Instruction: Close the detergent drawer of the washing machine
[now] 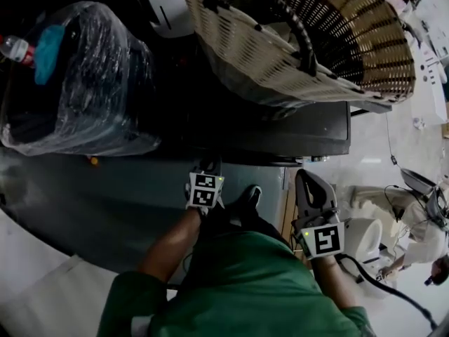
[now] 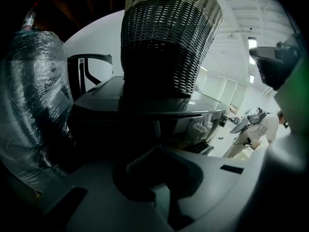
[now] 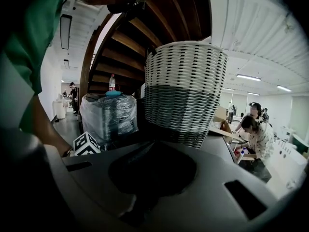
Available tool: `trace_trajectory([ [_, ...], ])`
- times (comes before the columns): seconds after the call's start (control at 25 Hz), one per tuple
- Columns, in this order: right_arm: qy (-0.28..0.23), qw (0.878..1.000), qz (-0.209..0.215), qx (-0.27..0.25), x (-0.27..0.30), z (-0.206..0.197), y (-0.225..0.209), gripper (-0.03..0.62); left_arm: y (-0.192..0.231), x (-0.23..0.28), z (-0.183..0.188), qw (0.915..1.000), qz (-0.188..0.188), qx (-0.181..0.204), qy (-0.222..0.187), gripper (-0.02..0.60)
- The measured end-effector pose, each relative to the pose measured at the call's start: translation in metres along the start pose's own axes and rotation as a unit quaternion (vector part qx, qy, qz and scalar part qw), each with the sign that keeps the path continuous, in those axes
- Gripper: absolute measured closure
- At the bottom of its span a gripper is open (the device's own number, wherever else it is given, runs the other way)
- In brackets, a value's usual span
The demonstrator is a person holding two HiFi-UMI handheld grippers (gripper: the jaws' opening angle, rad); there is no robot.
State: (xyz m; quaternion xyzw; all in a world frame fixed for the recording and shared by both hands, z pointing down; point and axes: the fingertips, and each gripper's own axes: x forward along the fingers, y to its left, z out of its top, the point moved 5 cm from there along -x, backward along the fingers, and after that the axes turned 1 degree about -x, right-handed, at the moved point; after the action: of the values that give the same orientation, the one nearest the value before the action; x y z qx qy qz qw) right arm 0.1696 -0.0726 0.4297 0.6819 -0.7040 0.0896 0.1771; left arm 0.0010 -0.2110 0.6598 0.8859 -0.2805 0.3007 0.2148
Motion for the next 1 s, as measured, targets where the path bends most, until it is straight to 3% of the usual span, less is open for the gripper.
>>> trace_trajectory([
  [0.32, 0.012, 1.000, 0.012, -0.004, 0.018, -0.004, -0.012, 0.579, -0.003, 0.002, 0.000, 0.9998, 0.019, -0.003, 0.002, 0.561],
  [1.0, 0.027, 0.998, 0.052, -0.014, 0.051, -0.001, -0.011, 0.579, 0.000, 0.006, 0.001, 0.9996, 0.017, -0.022, -0.001, 0.563],
])
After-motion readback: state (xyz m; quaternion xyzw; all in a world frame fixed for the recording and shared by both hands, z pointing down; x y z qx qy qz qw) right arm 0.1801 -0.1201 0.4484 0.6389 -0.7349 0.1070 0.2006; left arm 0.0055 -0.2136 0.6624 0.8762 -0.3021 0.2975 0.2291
